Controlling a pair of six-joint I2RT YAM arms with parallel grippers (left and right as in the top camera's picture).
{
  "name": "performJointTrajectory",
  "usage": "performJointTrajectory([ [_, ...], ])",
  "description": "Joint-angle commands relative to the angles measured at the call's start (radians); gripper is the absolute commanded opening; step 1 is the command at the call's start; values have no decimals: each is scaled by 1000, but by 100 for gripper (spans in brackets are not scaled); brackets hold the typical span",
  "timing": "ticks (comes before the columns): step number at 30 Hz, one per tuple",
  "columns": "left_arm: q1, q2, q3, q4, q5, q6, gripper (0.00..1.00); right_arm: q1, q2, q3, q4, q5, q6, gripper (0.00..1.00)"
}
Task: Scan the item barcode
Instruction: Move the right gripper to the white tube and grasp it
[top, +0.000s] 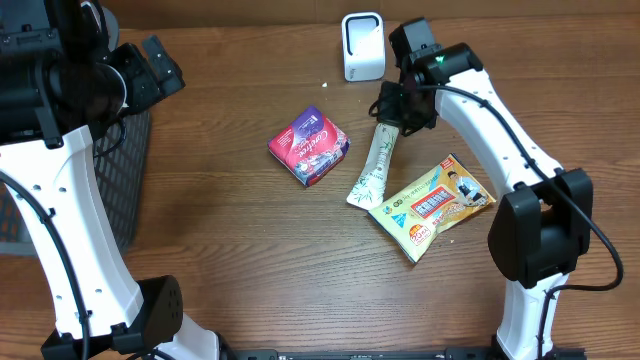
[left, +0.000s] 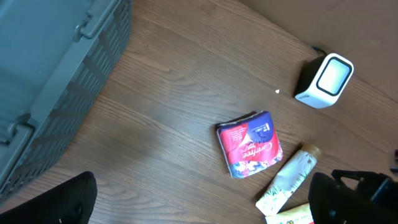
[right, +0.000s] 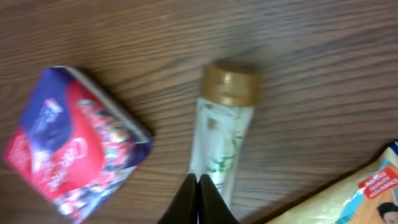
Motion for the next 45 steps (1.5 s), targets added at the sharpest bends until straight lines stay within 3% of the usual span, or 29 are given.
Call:
performJointTrajectory([
  [1, -1, 0, -3, 1, -5, -3, 100, 7, -6, -69, 45, 34, 7, 4],
  [20, -1, 0, -3, 1, -5, -3, 100, 11, -2, -334, 244, -100, 31, 4],
  [28, -1, 0, -3, 1, -5, -3, 99, 1, -3, -304, 214, -97, 30, 4],
  [36, -1, 0, -3, 1, -5, -3, 100, -15, -3, -42, -51, -101, -35, 4],
  [45, -1, 0, -3, 1, -5, -3, 100, -3, 2, -114, 1, -103, -26, 4],
])
